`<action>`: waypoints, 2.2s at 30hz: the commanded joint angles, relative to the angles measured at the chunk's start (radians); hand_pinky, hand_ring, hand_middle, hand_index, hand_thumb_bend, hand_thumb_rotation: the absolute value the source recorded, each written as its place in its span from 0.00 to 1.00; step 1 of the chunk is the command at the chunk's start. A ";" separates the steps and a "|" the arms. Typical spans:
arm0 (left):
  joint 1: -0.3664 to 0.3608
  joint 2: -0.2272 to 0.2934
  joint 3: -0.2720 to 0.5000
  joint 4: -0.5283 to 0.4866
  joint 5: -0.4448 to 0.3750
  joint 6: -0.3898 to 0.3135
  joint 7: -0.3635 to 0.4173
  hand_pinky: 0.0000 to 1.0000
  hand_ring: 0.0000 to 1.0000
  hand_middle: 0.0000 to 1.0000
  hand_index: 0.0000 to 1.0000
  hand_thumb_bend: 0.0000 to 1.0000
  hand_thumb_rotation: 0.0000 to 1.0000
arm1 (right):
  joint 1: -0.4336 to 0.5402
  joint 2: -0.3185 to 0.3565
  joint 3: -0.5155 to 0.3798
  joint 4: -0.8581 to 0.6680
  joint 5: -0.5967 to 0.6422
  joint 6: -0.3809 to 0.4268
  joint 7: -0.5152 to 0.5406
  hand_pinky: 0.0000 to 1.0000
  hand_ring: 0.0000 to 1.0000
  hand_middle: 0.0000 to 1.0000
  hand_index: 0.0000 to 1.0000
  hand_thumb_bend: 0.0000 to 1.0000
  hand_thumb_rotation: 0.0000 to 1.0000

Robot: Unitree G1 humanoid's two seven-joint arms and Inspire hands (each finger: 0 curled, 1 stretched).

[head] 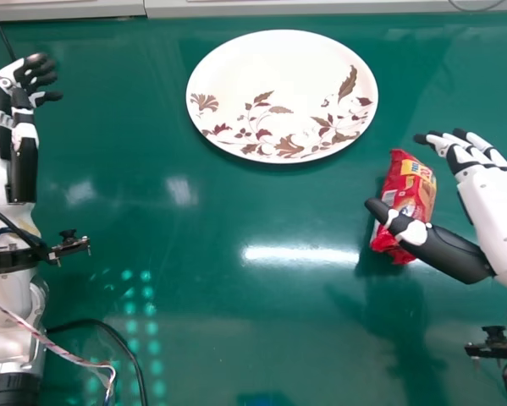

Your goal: Pick up biscuit and place it in the plate

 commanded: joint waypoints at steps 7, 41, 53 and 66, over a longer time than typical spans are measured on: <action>0.005 0.004 -0.019 0.079 0.153 -0.046 0.082 0.55 0.72 0.76 0.75 0.19 0.08 | 0.127 0.259 0.177 0.062 -0.160 -0.027 -0.314 0.71 0.91 0.99 0.96 0.92 0.39; -0.099 0.033 -0.119 0.213 0.084 -0.087 0.012 0.66 0.78 0.79 0.78 0.18 0.12 | 0.255 0.464 0.595 0.275 -0.424 0.305 -0.889 0.79 1.00 1.00 1.00 0.91 0.44; -0.102 0.028 -0.122 0.212 0.079 -0.101 0.005 0.66 0.77 0.78 0.77 0.19 0.03 | 0.292 0.468 0.646 0.246 -0.411 0.353 -0.764 0.72 0.94 1.00 0.99 0.91 0.46; -0.086 0.017 -0.119 0.172 0.059 -0.080 -0.016 0.68 0.79 0.79 0.79 0.18 0.00 | 0.361 0.433 0.624 -0.041 -0.446 0.431 -0.299 0.77 0.95 1.00 0.99 0.90 0.38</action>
